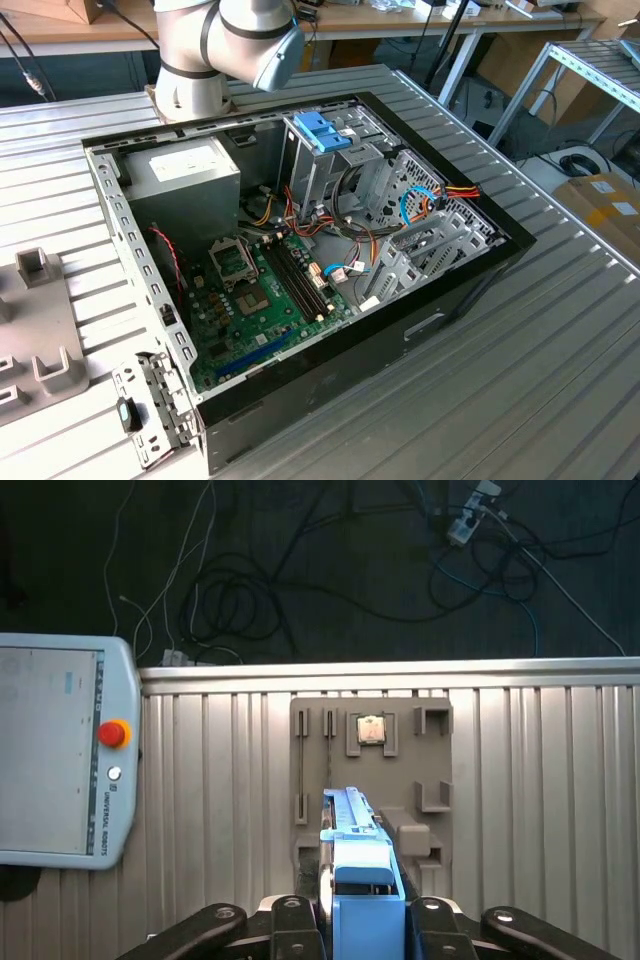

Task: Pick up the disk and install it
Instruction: 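Pick up the disk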

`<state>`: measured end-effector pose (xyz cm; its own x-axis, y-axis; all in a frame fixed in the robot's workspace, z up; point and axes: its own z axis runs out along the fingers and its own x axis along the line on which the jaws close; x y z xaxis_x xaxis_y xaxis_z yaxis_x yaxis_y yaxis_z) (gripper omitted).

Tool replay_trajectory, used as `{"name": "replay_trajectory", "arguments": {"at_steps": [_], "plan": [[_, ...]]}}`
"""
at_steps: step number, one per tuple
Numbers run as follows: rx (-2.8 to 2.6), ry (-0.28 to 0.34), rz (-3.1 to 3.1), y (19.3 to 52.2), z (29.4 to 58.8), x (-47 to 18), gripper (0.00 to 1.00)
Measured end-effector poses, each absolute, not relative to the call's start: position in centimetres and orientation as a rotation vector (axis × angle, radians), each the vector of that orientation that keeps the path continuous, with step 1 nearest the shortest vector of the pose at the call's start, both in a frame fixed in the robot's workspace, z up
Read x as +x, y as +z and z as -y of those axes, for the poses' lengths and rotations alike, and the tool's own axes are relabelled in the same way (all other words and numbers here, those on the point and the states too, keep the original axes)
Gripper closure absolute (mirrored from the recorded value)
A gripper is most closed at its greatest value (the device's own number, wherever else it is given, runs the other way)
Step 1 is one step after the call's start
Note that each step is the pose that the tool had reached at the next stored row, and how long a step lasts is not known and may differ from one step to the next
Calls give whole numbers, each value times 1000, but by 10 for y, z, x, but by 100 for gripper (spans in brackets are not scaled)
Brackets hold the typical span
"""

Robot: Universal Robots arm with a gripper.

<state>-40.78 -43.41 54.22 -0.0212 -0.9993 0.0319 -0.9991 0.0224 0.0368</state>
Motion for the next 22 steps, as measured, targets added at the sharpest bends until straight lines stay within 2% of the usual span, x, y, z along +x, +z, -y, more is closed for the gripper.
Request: {"name": "replay_trajectory", "arguments": {"at_steps": [22], "plan": [[2160, 0, 2208, 542, 434, -397, 63]]}}
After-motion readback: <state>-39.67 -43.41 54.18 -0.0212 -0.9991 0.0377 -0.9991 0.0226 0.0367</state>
